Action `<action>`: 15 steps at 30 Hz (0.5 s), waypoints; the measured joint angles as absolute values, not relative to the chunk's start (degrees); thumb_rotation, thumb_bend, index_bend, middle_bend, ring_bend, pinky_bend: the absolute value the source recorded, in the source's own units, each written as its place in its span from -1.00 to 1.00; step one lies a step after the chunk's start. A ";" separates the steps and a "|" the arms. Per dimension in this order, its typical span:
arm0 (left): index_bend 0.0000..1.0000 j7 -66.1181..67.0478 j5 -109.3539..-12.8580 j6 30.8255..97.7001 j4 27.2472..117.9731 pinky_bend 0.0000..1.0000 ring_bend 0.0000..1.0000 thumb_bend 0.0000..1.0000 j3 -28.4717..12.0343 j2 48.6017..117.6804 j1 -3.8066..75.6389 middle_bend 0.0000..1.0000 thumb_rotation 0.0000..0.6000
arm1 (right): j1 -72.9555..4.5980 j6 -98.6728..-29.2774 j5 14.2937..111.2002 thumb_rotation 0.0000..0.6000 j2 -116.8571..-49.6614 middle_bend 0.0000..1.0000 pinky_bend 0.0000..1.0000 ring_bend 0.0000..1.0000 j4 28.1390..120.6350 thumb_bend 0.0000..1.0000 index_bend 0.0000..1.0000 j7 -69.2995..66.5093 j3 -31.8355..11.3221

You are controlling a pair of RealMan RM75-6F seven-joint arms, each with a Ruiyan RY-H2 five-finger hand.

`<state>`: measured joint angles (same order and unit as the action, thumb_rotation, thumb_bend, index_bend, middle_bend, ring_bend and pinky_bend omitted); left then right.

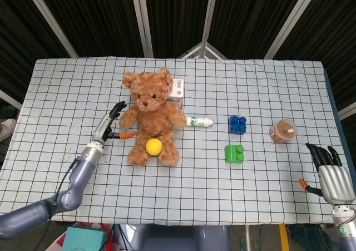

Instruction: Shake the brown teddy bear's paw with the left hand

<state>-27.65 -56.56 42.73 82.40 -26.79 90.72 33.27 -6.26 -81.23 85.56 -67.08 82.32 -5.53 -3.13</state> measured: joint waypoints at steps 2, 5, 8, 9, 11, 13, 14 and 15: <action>-1.00 -30.81 -60.50 43.68 85.62 -0.92 -1.00 -0.64 -26.36 86.95 29.95 -0.87 1.00 | -6.20 -81.47 85.82 1.00 -67.06 -0.73 -0.90 -0.74 82.50 -0.58 -0.98 -5.44 -3.04; -0.99 -34.73 -66.40 47.23 89.74 -0.92 -1.00 -0.64 -25.38 81.19 24.56 -0.82 1.00 | -6.14 -81.87 86.24 1.00 -67.05 -0.73 -0.90 -0.74 82.84 -0.58 -0.98 -5.14 -2.95; -0.91 -37.18 -72.11 53.04 93.46 -0.92 -1.00 -0.63 -23.61 74.90 18.57 -0.80 1.00 | -6.15 -82.04 86.47 1.00 -67.03 -0.73 -0.90 -0.74 83.22 -0.58 -0.98 -4.70 -2.92; -0.88 -37.36 -73.11 54.19 94.01 -0.92 -1.00 -0.62 -23.15 73.79 17.54 -0.80 1.00 | -6.17 -82.05 86.54 1.00 -67.02 -0.73 -0.90 -0.74 83.35 -0.58 -0.98 -4.53 -2.89; -0.81 -37.30 -76.66 58.13 95.28 -0.92 -1.00 -0.60 -21.04 70.06 14.21 -0.79 1.00 | -6.20 -82.04 86.68 1.00 -67.09 -0.73 -0.90 -0.74 83.56 -0.58 -0.98 -4.14 -2.80; -0.78 -35.97 -79.01 60.58 95.52 -0.92 -1.00 -0.59 -18.98 67.54 12.21 -0.79 1.00 | -6.24 -82.04 86.84 1.00 -67.17 -0.73 -0.90 -0.74 83.66 -0.58 -0.98 -3.88 -2.72; -0.78 -34.30 -79.76 61.50 95.42 -0.92 -1.00 -0.58 -18.02 66.62 11.47 -0.79 1.00 | -6.25 -82.03 86.89 1.00 -67.20 -0.73 -0.90 -0.74 83.70 -0.58 -0.98 -3.79 -2.69; -0.77 -32.68 -80.00 62.03 95.19 -0.92 -1.00 -0.58 -17.55 66.26 11.03 -0.79 1.00 | -6.27 -82.02 86.91 1.00 -67.22 -0.73 -0.90 -0.74 83.72 -0.58 -0.98 -3.72 -2.68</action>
